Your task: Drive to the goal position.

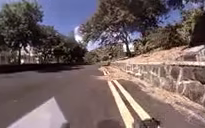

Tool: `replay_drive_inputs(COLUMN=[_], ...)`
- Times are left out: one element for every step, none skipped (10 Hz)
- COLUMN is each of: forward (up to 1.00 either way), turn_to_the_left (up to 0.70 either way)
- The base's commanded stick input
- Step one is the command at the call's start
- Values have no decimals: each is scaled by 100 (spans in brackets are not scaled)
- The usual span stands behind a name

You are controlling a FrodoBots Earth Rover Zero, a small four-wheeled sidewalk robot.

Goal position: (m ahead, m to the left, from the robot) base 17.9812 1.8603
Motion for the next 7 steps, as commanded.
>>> replay_drive_inputs(forward=[50, 50, 50, 50, 50, 50, 50], turn_to_the_left=[0, 0, 0, 0, 0, 0, 0])
